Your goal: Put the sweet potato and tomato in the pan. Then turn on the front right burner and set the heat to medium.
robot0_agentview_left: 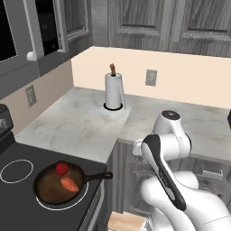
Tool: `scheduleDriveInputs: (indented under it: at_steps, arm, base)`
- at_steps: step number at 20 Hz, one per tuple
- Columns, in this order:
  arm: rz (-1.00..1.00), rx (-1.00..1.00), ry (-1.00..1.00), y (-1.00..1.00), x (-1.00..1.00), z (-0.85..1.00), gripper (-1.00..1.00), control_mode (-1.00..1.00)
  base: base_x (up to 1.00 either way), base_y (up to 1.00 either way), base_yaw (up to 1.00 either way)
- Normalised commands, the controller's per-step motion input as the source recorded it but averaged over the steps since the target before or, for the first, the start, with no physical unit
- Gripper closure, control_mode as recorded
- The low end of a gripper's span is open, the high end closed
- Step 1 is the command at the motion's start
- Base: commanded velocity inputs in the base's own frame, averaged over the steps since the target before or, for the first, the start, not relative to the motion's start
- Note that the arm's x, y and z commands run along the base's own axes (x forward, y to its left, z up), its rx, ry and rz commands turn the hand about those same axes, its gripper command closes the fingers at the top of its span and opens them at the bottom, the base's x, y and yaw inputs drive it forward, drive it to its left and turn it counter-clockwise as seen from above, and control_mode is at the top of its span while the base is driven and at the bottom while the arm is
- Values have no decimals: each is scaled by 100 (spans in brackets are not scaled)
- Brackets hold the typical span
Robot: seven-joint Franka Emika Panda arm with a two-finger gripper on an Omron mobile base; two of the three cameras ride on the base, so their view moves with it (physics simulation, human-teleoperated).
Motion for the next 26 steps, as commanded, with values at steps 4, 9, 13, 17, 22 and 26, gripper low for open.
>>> scheduleDriveInputs:
  at_steps: [4, 9, 13, 17, 22, 26]
  arm:
    - [0, 0, 0, 0, 0, 0, -100, 100]
    - [0, 0, 0, 0, 0, 0, -100, 100]
    - [0, 0, 0, 0, 0, 0, -100, 100]
    - [0, 0, 0, 0, 0, 0, -100, 100]
    - [0, 0, 0, 0, 0, 0, -100, 100]
    - [0, 0, 0, 0, 0, 0, -100, 100]
  base:
    - [-1, -31, 0]
    - [-4, -27, 2]
    - [1, -7, 3]
    - [1, -2, 9]
    - [0, -12, 15]
    - [0, -9, 20]
